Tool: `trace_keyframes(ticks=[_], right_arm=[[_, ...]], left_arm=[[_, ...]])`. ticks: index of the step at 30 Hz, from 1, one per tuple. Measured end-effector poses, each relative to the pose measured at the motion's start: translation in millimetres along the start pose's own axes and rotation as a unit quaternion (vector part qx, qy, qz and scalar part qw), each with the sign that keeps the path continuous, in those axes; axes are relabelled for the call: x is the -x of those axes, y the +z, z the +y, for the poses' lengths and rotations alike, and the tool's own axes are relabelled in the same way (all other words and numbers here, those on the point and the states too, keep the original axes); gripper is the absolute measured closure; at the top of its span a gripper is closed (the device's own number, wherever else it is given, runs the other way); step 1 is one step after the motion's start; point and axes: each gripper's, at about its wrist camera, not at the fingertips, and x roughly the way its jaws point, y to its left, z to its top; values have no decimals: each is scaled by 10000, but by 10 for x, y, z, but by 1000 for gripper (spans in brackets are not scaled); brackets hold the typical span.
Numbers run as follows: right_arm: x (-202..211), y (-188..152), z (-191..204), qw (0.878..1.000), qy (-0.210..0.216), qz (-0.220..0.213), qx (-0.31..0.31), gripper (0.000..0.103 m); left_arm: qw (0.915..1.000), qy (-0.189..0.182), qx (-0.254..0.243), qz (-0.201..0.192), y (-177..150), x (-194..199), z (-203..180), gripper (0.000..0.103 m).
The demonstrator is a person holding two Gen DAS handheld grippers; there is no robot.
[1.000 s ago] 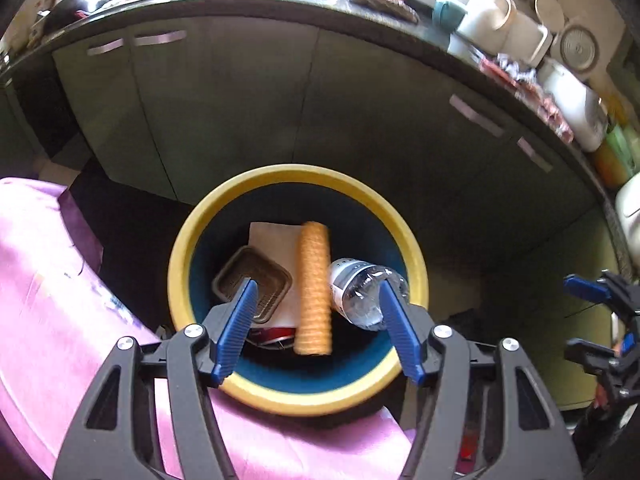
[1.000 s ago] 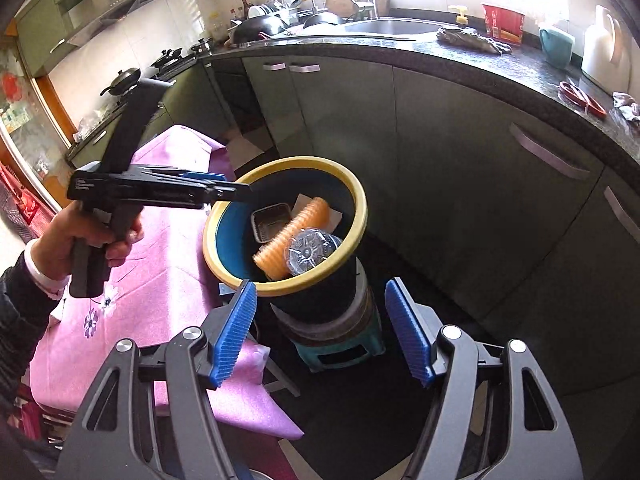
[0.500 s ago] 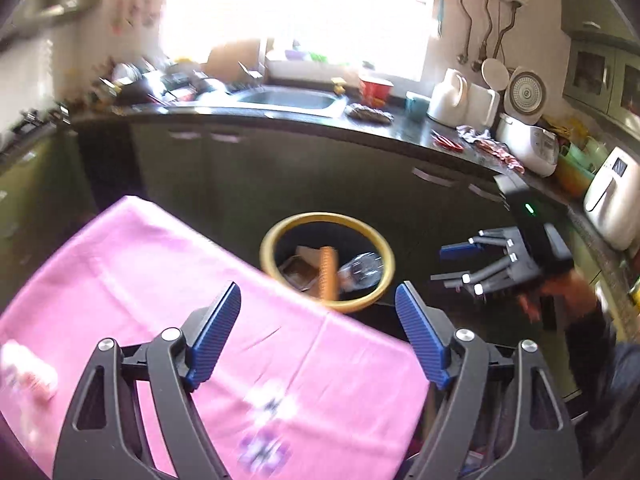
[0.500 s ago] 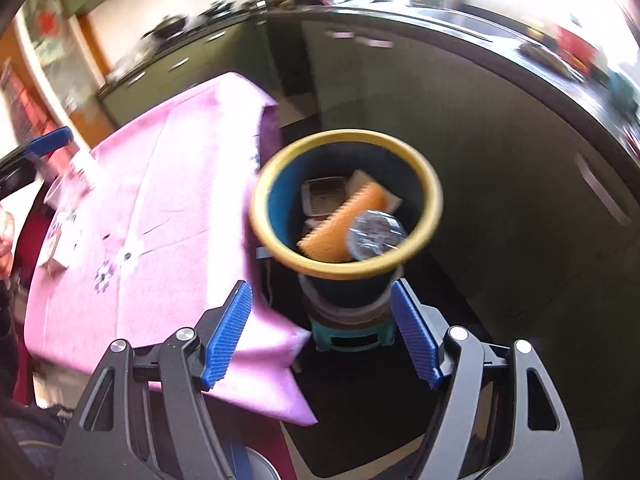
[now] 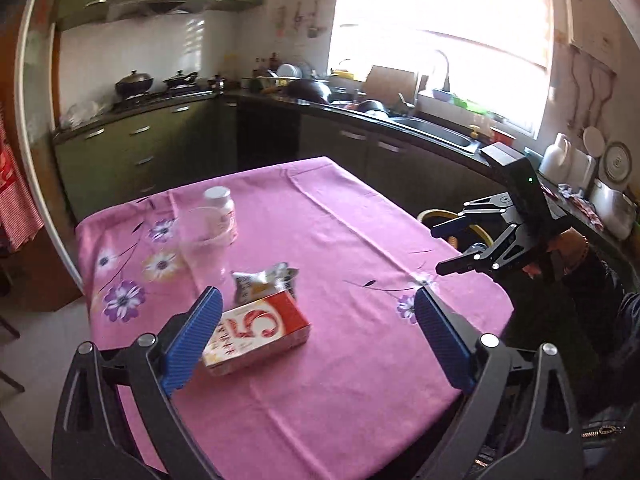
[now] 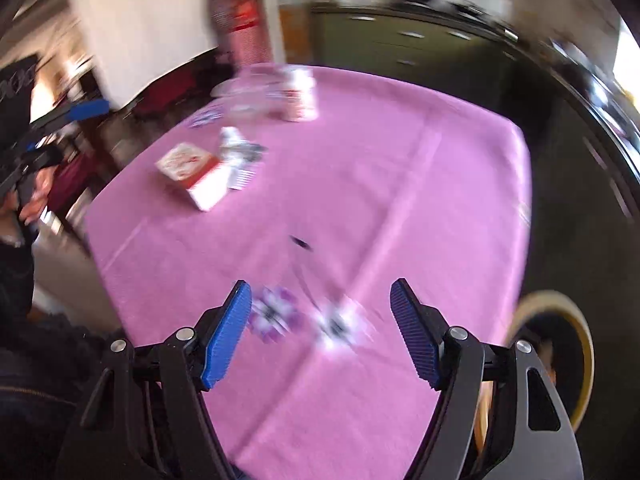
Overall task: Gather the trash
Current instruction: 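Grasp the red-and-white milk carton with the right gripper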
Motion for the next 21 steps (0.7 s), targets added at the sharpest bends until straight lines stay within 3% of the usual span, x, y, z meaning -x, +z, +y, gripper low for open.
trace_keyframes(ticks=[4, 9, 14, 21], right_arm=[[-370, 451, 481, 9934, 585, 98, 982, 32], [-735, 830, 943, 9747, 1283, 244, 1816, 32], [-985, 1118, 1153, 9610, 1505, 437, 2279, 32], [-1359, 1310, 1212, 9464, 1568, 1077, 2610, 33]], left_arm=[[9990, 264, 365, -73, -127, 202, 295, 11], [9974, 400, 583, -113, -239, 338, 441, 11], [9963, 428, 745, -90, -336, 374, 535, 11], [9955, 422, 849, -77, -391, 407, 608, 11]])
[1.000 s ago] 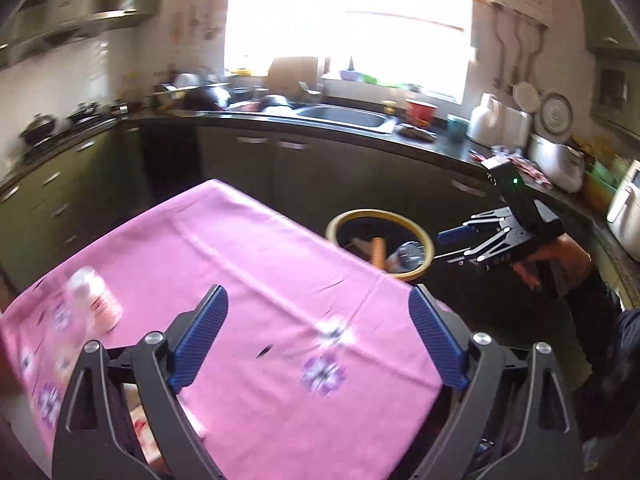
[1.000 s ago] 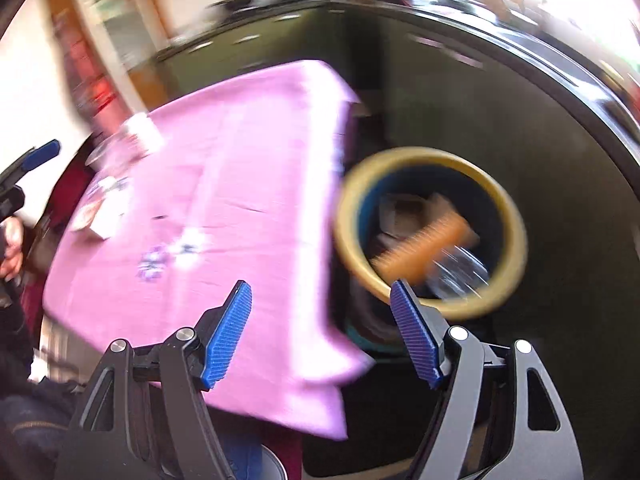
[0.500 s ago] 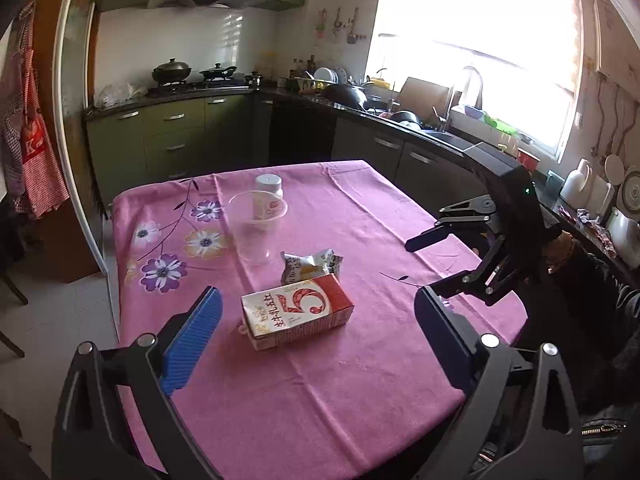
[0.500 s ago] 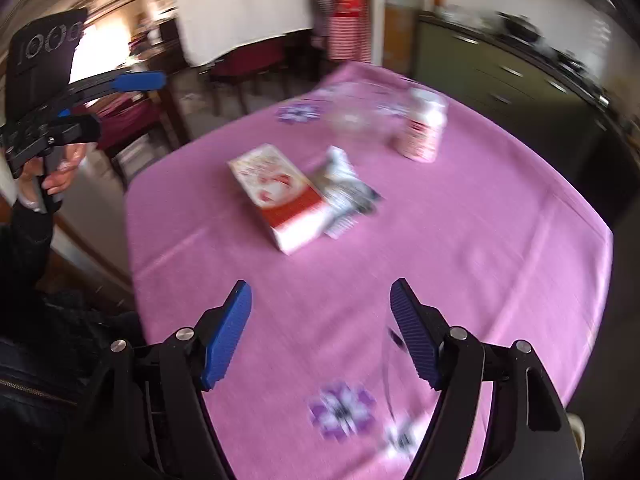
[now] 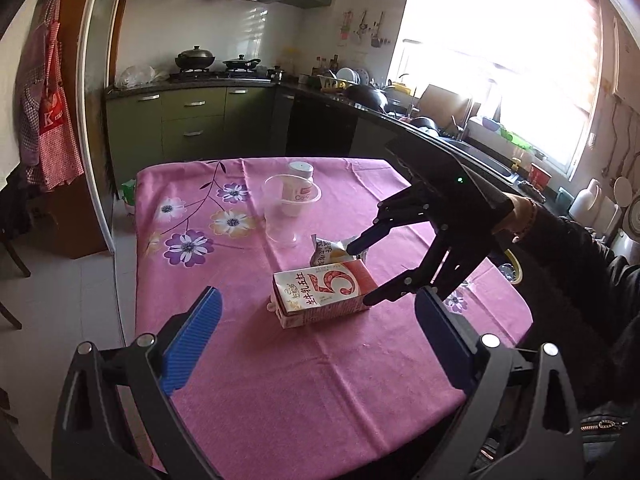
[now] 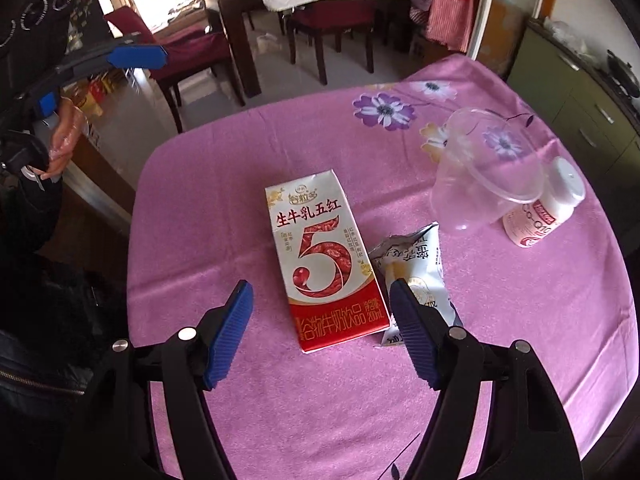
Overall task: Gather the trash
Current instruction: 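Grasp the red-and-white milk carton with the right gripper, then carry the milk carton over the bin and open the right gripper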
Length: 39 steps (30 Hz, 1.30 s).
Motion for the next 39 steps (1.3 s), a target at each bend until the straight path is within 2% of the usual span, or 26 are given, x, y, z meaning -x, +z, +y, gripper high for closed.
trace_keyframes(ticks=[8, 10, 12, 22, 26, 32, 36, 39], right_arm=[[-188, 72, 9, 9991, 21, 380, 191, 34], [-266, 88, 7, 9985, 61, 488, 226, 47], [-322, 83, 18, 9981, 81, 565, 246, 49], [-336, -79, 11, 9995, 133, 234, -161, 49], [-227, -259, 55, 9984, 357, 56, -426, 50], [34, -695, 136, 9956, 273, -232, -863, 50], [338, -1082, 149, 9889, 17, -603, -1356, 50], [673, -1478, 74, 9761, -395, -937, -1923, 50]], left_arm=[[10000, -23, 52, 13, -17, -4, 25, 10], [10000, -33, 47, 26, -26, -10, 21, 10], [10000, -45, 49, 50, -38, -24, 19, 10], [9999, -80, 32, 123, -52, -86, -18, 10], [9998, -92, -8, 160, -49, -117, -28, 10], [9995, -196, -100, 227, -39, -204, -111, 10], [9987, -318, -257, 305, -18, -307, -240, 10], [9980, -299, -432, 354, 9, -406, -378, 10]])
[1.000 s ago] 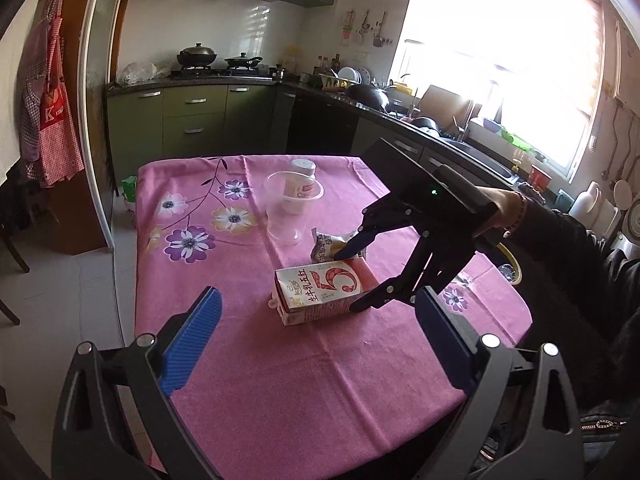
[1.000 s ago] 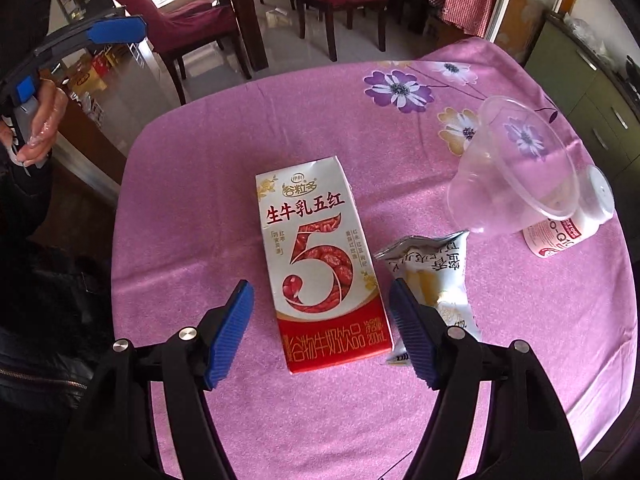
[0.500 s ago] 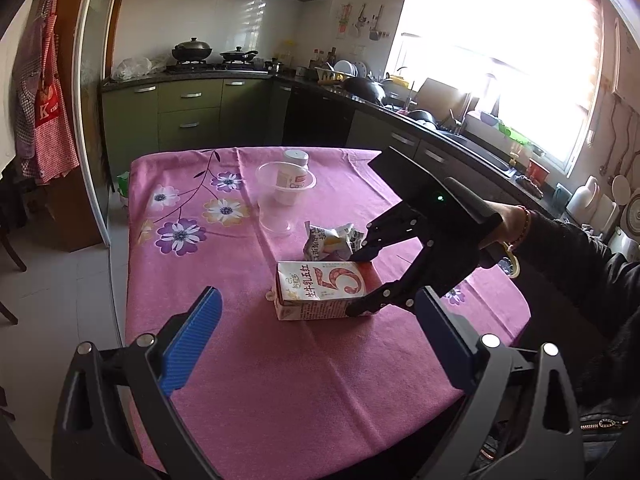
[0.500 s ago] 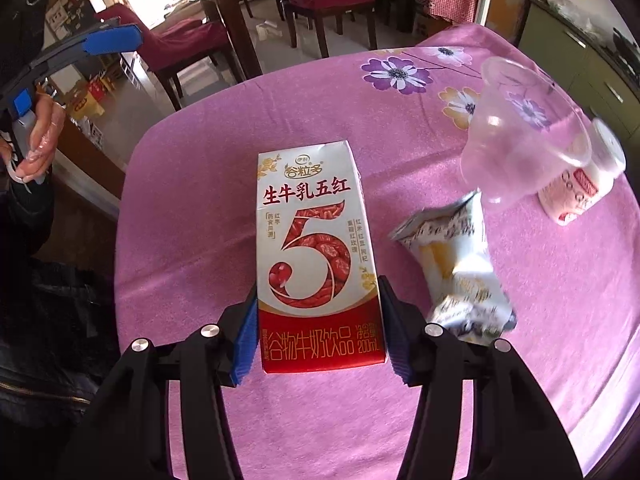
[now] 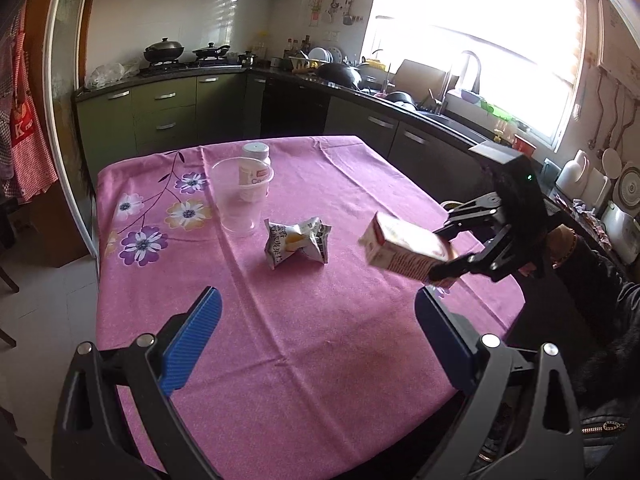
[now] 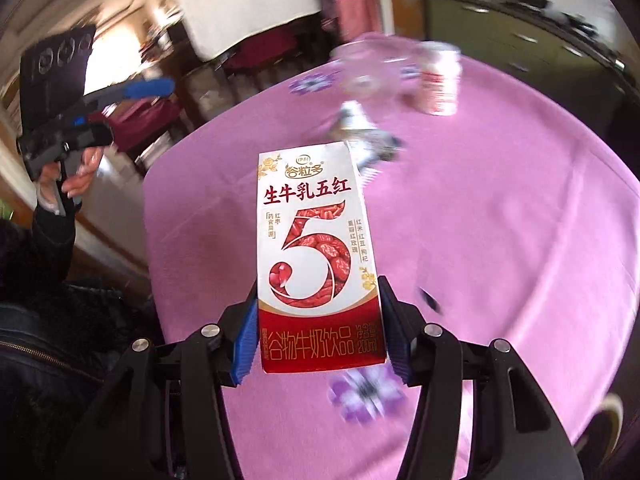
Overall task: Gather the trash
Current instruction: 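Carry the milk carton over the bin and open the right gripper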
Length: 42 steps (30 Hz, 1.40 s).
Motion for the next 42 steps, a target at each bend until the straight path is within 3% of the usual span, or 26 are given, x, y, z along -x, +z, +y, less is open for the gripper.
trace_keyframes(ticks=[5, 8, 12, 19, 26, 31, 35, 37, 39, 42], right_arm=[[558, -470, -498, 9904, -874, -378, -1003, 50], [854, -768, -750, 9757, -1492, -452, -1537, 50], [1184, -1203, -1105, 9472, -2239, -431, -2254, 50], [1452, -1911, -1681, 8947, -2917, -235, -3374, 50], [1493, -2400, -2057, 8522, -3171, 48, -4161, 50], [1460, -2491, -2240, 8365, -3260, 179, -4401, 49], [1408, -2420, -2346, 8441, -3104, -91, -4370, 48], [1350, -2323, -2406, 8498, -2990, -112, -4340, 22], [1343, -2236, -2396, 8443, -3229, -67, -4276, 22], [1435, -2160, -2333, 8435, -3151, -326, -4337, 22]], left_arm=[[9999, -62, -85, 54, 82, -176, -158, 10], [9996, 17, -250, 94, 120, -297, -281, 10], [9990, -77, -399, 175, 149, -433, -432, 10], [9975, -169, -609, 318, 157, -576, -593, 10], [9965, -240, -724, 345, 155, -587, -650, 10], [9965, -268, -704, 373, 147, -605, -634, 10], [9963, -283, -701, 405, 151, -631, -631, 10], [9963, -294, -693, 421, 160, -644, -635, 10], [9962, -289, -704, 423, 162, -646, -636, 10], [9961, -249, -727, 437, 166, -666, -617, 10]])
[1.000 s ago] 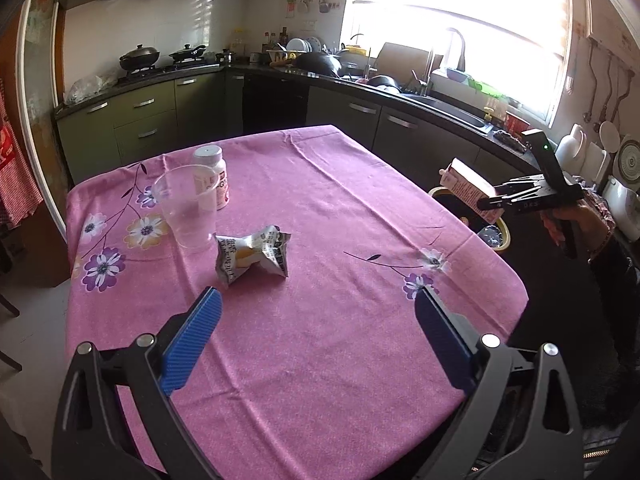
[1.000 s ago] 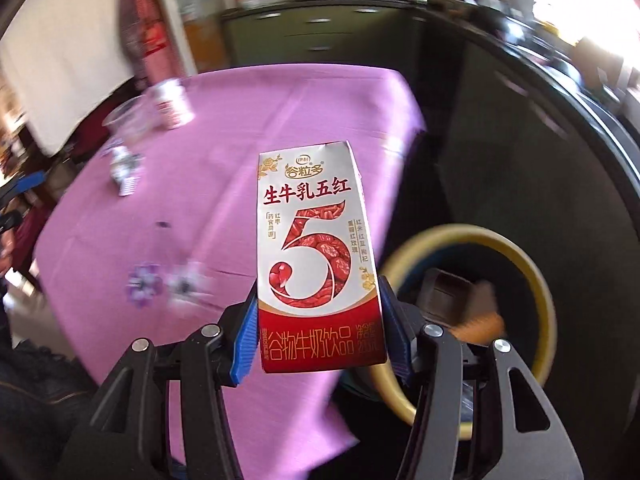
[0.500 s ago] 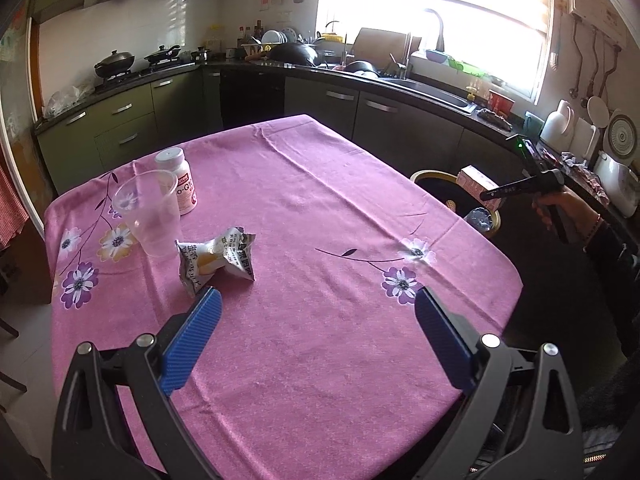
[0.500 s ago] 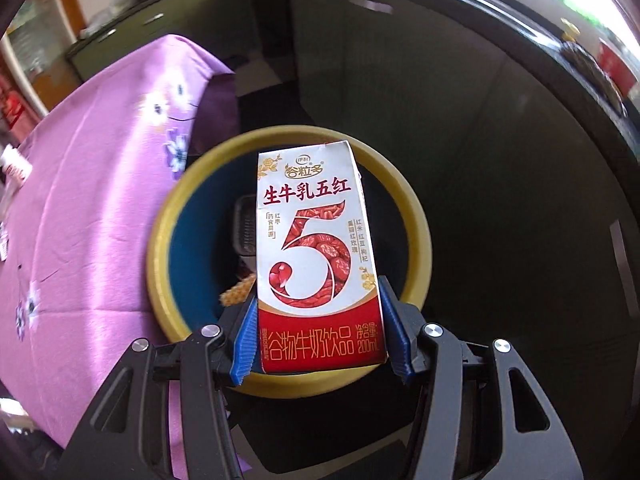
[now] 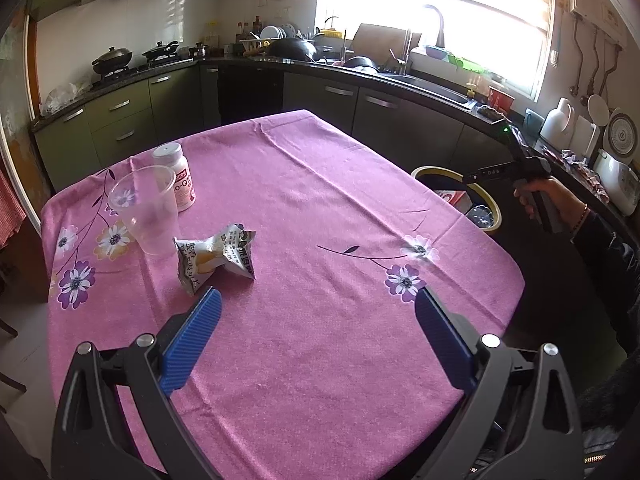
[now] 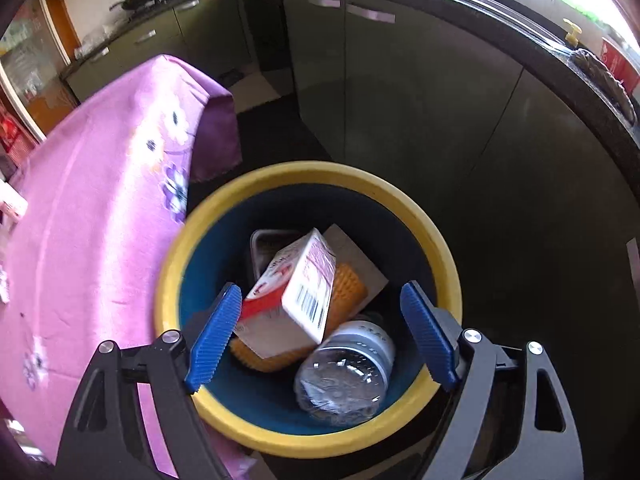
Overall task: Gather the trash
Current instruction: 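Carry the milk carton over the bin and open the right gripper, then grasp the snack wrapper with the left gripper and lift it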
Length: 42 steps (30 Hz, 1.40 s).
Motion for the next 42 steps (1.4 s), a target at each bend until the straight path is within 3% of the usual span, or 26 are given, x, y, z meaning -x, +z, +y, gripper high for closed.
trace_keyframes(ticks=[10, 15, 20, 30, 33, 35, 36, 42], right_arm=[[495, -365, 365, 9979, 428, -480, 62, 22], [640, -517, 554, 9960, 671, -539, 254, 22], [592, -510, 779, 9933, 945, -505, 421, 22], [489, -551, 950, 9907, 1185, -393, 540, 22], [457, -559, 953, 9905, 1211, -364, 531, 22], [446, -557, 950, 9905, 1222, -349, 523, 22], [440, -555, 954, 9904, 1233, -336, 521, 22], [424, -579, 986, 9897, 1286, -323, 542, 22]], left_arm=[[9973, 108, 619, 391, 122, -459, 456, 10], [9914, 682, 1006, 476, 210, -745, 649, 10], [9827, 923, 1513, 542, 205, -927, 810, 10], [9805, 1040, 1464, 804, 230, -1190, 814, 10], [9796, 1026, 1503, 848, 213, -1188, 826, 28], [9798, 1039, 1499, 827, 218, -1169, 844, 31], [9800, 1025, 1492, 832, 220, -1164, 843, 37], [9815, 963, 1458, 782, 201, -1070, 810, 38]])
